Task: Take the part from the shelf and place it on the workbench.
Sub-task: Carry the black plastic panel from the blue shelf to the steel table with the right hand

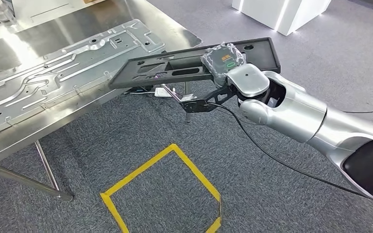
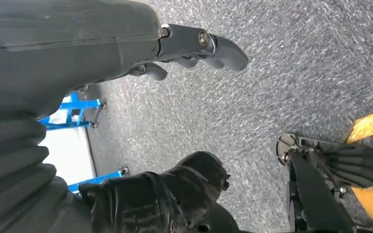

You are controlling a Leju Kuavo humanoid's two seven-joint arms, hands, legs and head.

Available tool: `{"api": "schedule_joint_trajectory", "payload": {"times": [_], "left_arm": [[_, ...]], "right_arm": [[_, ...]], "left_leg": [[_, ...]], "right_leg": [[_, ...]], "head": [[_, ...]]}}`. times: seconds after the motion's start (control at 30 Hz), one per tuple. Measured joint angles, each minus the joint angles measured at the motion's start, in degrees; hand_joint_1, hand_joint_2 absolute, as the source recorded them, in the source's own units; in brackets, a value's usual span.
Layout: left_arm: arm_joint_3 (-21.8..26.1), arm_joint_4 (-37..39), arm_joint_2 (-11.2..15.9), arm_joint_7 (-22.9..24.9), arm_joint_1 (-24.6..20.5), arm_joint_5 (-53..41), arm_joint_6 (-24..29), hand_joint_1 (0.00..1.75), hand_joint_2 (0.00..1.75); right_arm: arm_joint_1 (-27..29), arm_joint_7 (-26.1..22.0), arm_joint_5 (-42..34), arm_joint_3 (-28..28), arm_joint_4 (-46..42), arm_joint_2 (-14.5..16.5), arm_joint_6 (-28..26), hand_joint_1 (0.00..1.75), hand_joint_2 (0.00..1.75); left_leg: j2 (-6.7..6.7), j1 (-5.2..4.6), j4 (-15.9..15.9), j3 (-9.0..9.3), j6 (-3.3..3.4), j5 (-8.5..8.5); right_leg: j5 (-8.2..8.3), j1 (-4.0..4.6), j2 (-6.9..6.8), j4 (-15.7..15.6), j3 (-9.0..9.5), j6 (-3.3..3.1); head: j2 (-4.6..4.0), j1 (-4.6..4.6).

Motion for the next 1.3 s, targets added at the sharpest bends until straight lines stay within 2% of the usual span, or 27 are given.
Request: {"api": "schedule_joint_trajectory", "payload": {"times": [0.07, 0.13, 0.17, 0.2, 0.27, 0.3, 0.33, 0.4, 0.5, 0.53, 0.57, 0.63, 0.67, 0.7, 0.73, 0.77, 0.83, 0.9, 0.97, 1.03, 1.1, 1.13, 1.17, 1.2, 1.23, 1.27, 1.3], "left_arm": [[0.0, 0.0, 0.0, 0.0, 0.0, -0.1, 0.1, 0.0, 1.75], [0.0, 0.0, 0.0, 0.0, 0.0, -0.1, 0.1, 0.0, 1.75], [0.0, 0.0, 0.0, 0.1, 0.1, -0.1, 0.1, 0.0, 1.75], [0.0, 0.0, 0.0, 0.2, 0.1, -0.1, 0.1, 0.0, 1.75], [0.0, 0.0, 0.0, 0.4, 0.3, 0.0, 0.0, 0.0, 1.75], [0.0, 0.0, 0.0, 0.4, 0.4, 0.0, 0.0, 0.0, 1.75], [0.0, 0.0, 0.1, 0.4, 0.4, 0.0, 0.0, 0.0, 1.75], [0.0, 0.0, 0.1, 0.3, 0.3, 0.0, 0.0, 0.0, 1.75], [0.0, 0.0, 0.0, 0.1, 0.2, 0.0, -0.2, 0.0, 1.75], [0.0, 0.0, 0.0, 0.0, 0.2, 0.0, -0.3, 0.0, 1.75], [0.0, 0.0, -0.1, 0.0, 0.2, 0.0, -0.4, 0.0, 1.75], [0.0, 0.0, -0.2, 0.0, 0.1, 0.0, -0.5, 0.0, 1.75], [0.0, 0.0, -0.3, 0.0, 0.0, 0.0, -0.6, 0.0, 1.75], [0.0, 0.0, -0.3, 0.0, 0.0, 0.0, -0.6, 0.0, 1.75], [0.0, 0.0, -0.4, 0.0, 0.0, 0.0, -0.7, 0.0, 1.75], [0.0, 0.0, -0.5, 0.0, 0.1, 0.0, -0.8, 0.0, 1.75], [0.0, 0.0, -0.6, 0.1, 0.2, 0.0, -0.8, 0.0, 1.75], [0.0, 0.0, -0.6, 0.1, 0.4, 0.0, -0.7, 0.0, 1.75], [0.0, 0.0, -0.7, 0.2, 0.8, 0.0, -0.7, 0.0, 1.75], [0.0, 0.0, -0.7, 0.3, 1.0, 0.0, -0.7, 0.0, 1.75], [0.0, 0.0, -0.8, 0.3, 1.0, 0.0, -0.8, 0.0, 1.75], [0.0, 0.0, -0.8, 0.3, 1.0, 0.0, -0.9, 0.0, 1.75], [0.0, 0.0, -0.8, 0.3, 1.0, 0.0, -0.9, 0.0, 1.75], [0.0, 0.0, -0.8, 0.3, 1.1, 0.0, -1.0, 0.0, 1.75], [0.0, 0.0, -0.8, 0.3, 1.1, 0.0, -1.0, 0.0, 1.75], [0.0, 0.0, -0.8, 0.4, 1.2, 0.0, -1.0, 0.0, 1.75], [0.0, 0.0, -0.8, 0.4, 1.2, 0.0, -1.0, 0.0, 1.75]], "right_arm": [[0.0, -0.2, 0.2, 0.0, 0.1, 0.0, 0.2, 1.75, 1.75], [0.1, -0.4, 0.5, 0.0, 0.3, 0.0, 0.3, 1.75, 1.75], [0.3, -0.6, 0.5, 0.0, 0.4, 0.0, 0.4, 1.75, 1.75], [0.4, -0.7, 0.5, 0.0, 0.4, 0.0, 0.4, 1.75, 1.75], [0.6, -0.8, 0.7, 0.0, 0.5, 0.0, 0.4, 1.75, 1.75], [0.5, -0.9, 0.8, 0.0, 0.5, 0.0, 0.4, 1.75, 1.75], [0.4, -0.9, 0.9, 0.0, 0.6, 0.0, 0.5, 1.75, 1.75], [0.3, -0.9, 1.1, 0.0, 0.7, 0.0, 0.6, 1.75, 1.75], [0.3, -1.1, 1.2, 0.0, 0.8, 0.0, 0.6, 1.75, 1.75], [0.2, -1.1, 1.2, 0.0, 0.9, 0.0, 0.6, 1.75, 1.75], [0.0, -1.1, 1.2, 0.0, 0.9, 0.0, 0.6, 1.75, 1.75], [0.0, -1.2, 1.1, 0.0, 0.9, 0.0, 0.6, 1.75, 1.75], [0.1, -1.2, 1.1, 0.0, 0.9, 0.0, 0.7, 1.75, 1.75], [0.3, -1.3, 1.1, 0.0, 0.9, 0.0, 0.7, 1.75, 1.75], [0.4, -1.4, 1.1, 0.0, 1.0, 0.0, 0.8, 1.75, 1.75], [0.4, -1.4, 1.1, 0.0, 1.0, 0.0, 0.8, 1.75, 1.75], [0.4, -1.5, 1.1, 0.0, 1.1, 0.0, 0.9, 1.75, 1.75], [0.5, -1.6, 1.2, 0.1, 1.3, 0.0, 0.8, 1.75, 1.75], [0.7, -1.6, 1.1, 0.1, 1.3, 0.0, 0.9, 1.75, 1.75], [0.7, -1.6, 1.0, 0.0, 1.4, 0.0, 0.9, 1.75, 1.75], [0.7, -1.6, 1.0, 0.0, 1.4, 0.0, 1.0, 1.75, 1.75], [0.8, -1.5, 1.0, 0.0, 1.4, 0.0, 1.1, 1.75, 1.75], [1.0, -1.6, 0.9, 0.1, 1.4, 0.0, 1.2, 1.75, 1.75], [1.1, -1.6, 0.9, 0.1, 1.4, 0.0, 1.3, 1.75, 1.75], [1.2, -1.6, 0.9, 0.1, 1.4, 0.0, 1.4, 1.75, 1.75], [1.3, -1.6, 0.9, 0.1, 1.4, 0.1, 1.4, 1.75, 1.75], [1.3, -1.6, 0.9, 0.1, 1.4, 0.1, 1.4, 1.75, 1.75]], "left_leg": [[0.23, 0.23, 5.8, -2.91, -0.62, -2.34], [0.31, 0.38, 12.6, -7.28, -0.93, -4.0], [0.31, 0.4, 14.0, -8.71, -0.88, -3.49], [0.31, 0.38, 13.2, -9.08, -0.68, -1.86], [0.29, 0.16, 6.3, -7.08, 0.17, 3.25], [0.28, -0.08, 2.9, -5.64, 0.65, 5.09], [0.27, -0.4, 0.2, -4.48, 1.11, 6.09], [0.3, -0.98, -1.7, -3.47, 1.67, 5.96], [0.38, -0.91, -4.2, -1.73, 2.06, 6.21], [0.38, -0.75, -4.9, -1.1, 2.21, 6.34], [0.33, -0.68, -5.2, -0.73, 2.37, 6.32], [-0.03, -0.67, -5.0, -0.56, 2.75, 5.96], [-0.37, -0.65, -4.8, -0.5, 2.8, 5.69], [-0.84, -0.58, -4.4, -0.43, 2.72, 5.35], [-1.37, -0.46, -3.9, -0.35, 2.54, 4.89], [-1.9, -0.33, -3.3, -0.35, 2.27, 4.3], [-2.86, -0.27, -1.8, -0.82, 1.58, 3.22], [-3.7, -0.19, -1.3, -1.31, 1.03, 2.81], [-4.15, 0.0, -1.2, -1.43, 0.64, 2.65], [-2.64, 0.07, 1.1, -2.6, 0.04, 1.47], [-0.52, 0.3, 7.7, -6.2, -0.64, -0.89], [-0.05, 0.47, 11.2, -8.34, -0.86, -1.75], [0.17, 0.58, 13.2, -9.91, -0.97, -1.75], [0.29, 0.65, 13.2, -10.45, -0.97, -0.66], [0.45, 0.68, 10.9, -9.86, -0.87, 1.38], [1.01, 0.65, 6.9, -8.37, -0.63, 3.91], [1.95, 0.4, 3.2, -6.72, -0.38, 5.62]], "right_leg": [[-0.36, -0.06, -0.01, -0.1, 0.55, -0.51], [-0.8, 0.04, 0.03, -0.1, 1.03, -0.69], [-1.05, 0.11, 0.06, -0.1, 1.32, -0.7], [-1.33, 0.18, 0.1, -0.1, 1.7, -0.69], [-1.94, 0.29, 0.13, -0.2, 2.67, -0.61], [-2.15, 0.35, 0.12, -0.4, 3.07, -0.49], [-2.26, 0.28, 0.13, -0.6, 3.29, -0.27], [-2.18, 0.07, 0.16, -1.3, 3.47, 0.31], [-2.68, 0.02, -0.04, -1.1, 3.7, 0.99], [-3.63, 0.15, -0.1, 0.8, 2.81, 1.03], [-4.9, 0.22, -0.16, 3.9, 1.1, 0.99], [-7.15, 0.33, -0.13, 10.9, -3.23, 1.1], [-7.0, 0.29, -0.14, 12.7, -4.66, 1.23], [-5.75, 0.22, -0.13, 12.3, -5.05, 1.36], [-3.6, 0.12, -0.02, 9.8, -4.32, 1.5], [-1.51, -0.04, 0.43, 6.2, -2.95, 1.64], [0.33, -0.22, 1.8, 0.8, -0.35, 1.65], [-0.17, 0.0, 2.11, -0.1, 0.34, 1.18], [-0.27, 0.05, 1.08, -0.4, 0.61, 0.44], [-0.47, -0.11, 0.08, -0.9, 1.39, -0.24], [-0.88, -0.01, -0.91, -1.2, 2.17, -0.67], [-1.14, 0.06, -1.38, -1.2, 2.51, -0.75], [-1.44, 0.1, -1.86, -1.2, 2.86, -0.77], [-1.75, 0.13, -2.32, -1.2, 3.25, -0.72], [-2.09, 0.17, -2.8, -1.2, 3.71, -0.64], [-2.45, 0.2, -3.27, -1.3, 4.21, -0.53], [-2.77, 0.26, -3.74, -1.4, 4.68, -0.36]], "head": [[-0.01, -0.16], [-0.01, -0.23], [0.0, -0.25], [0.0, -0.24], [0.0, -0.22], [0.0, -0.19], [-0.01, -0.2], [0.0, -0.23], [0.01, -0.2], [0.0, -0.13], [-0.01, -0.07], [-0.01, -0.06], [-0.01, -0.06], [-0.01, -0.05], [-0.01, -0.04], [-0.01, -0.03], [0.0, -0.05], [0.01, -0.08], [0.01, -0.07], [0.01, -0.29], [0.0, -0.53], [0.0, -0.52], [0.0, -0.54], [-0.01, -0.55], [-0.01, -0.53], [0.0, -0.54], [0.0, -0.52]]}}
